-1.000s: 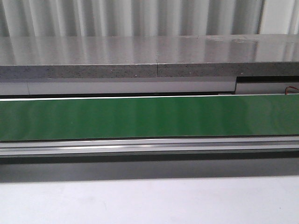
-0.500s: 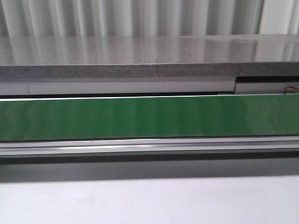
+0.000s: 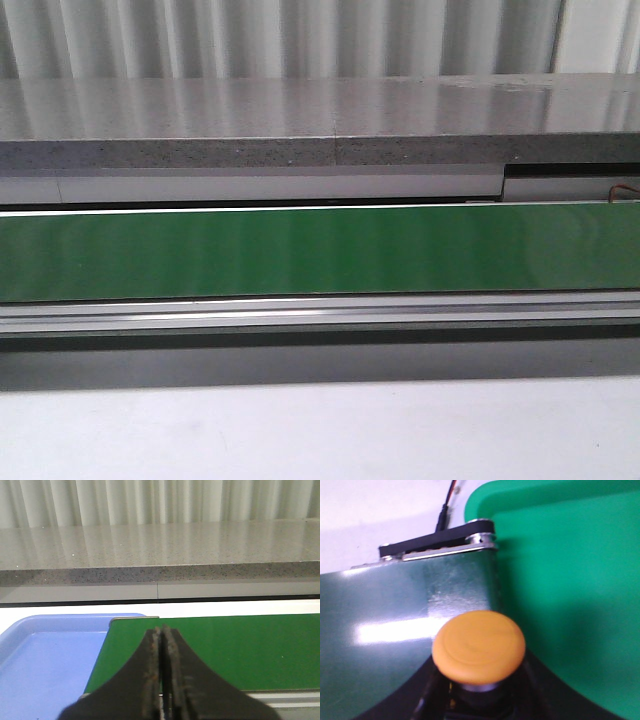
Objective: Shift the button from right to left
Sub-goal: 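Carry the button onto the conveyor belt and open the right gripper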
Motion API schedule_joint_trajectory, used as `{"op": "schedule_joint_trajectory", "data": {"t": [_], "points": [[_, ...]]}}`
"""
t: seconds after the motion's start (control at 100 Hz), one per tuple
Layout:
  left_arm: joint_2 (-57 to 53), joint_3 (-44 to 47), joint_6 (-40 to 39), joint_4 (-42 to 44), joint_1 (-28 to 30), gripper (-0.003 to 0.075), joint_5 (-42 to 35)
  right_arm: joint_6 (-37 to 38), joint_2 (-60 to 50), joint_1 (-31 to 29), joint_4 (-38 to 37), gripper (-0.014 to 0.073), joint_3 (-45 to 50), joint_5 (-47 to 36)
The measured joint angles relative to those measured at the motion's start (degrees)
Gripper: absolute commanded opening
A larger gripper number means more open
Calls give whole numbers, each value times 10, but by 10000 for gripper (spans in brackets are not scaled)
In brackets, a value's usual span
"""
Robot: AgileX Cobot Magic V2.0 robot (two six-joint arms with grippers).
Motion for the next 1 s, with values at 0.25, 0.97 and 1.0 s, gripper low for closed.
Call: {"op": "schedule_joint_trajectory", "data": {"t": [0.25, 0.97, 1.0], "points": [[0, 0, 0, 0, 0, -20, 0, 1, 9, 40, 50, 267, 0, 24], [0, 0, 0, 0, 0, -20, 0, 2, 113, 49, 84, 416, -24, 64], [0, 0, 0, 0, 0, -20, 0, 2, 114, 49, 84, 463, -24, 64]]}}
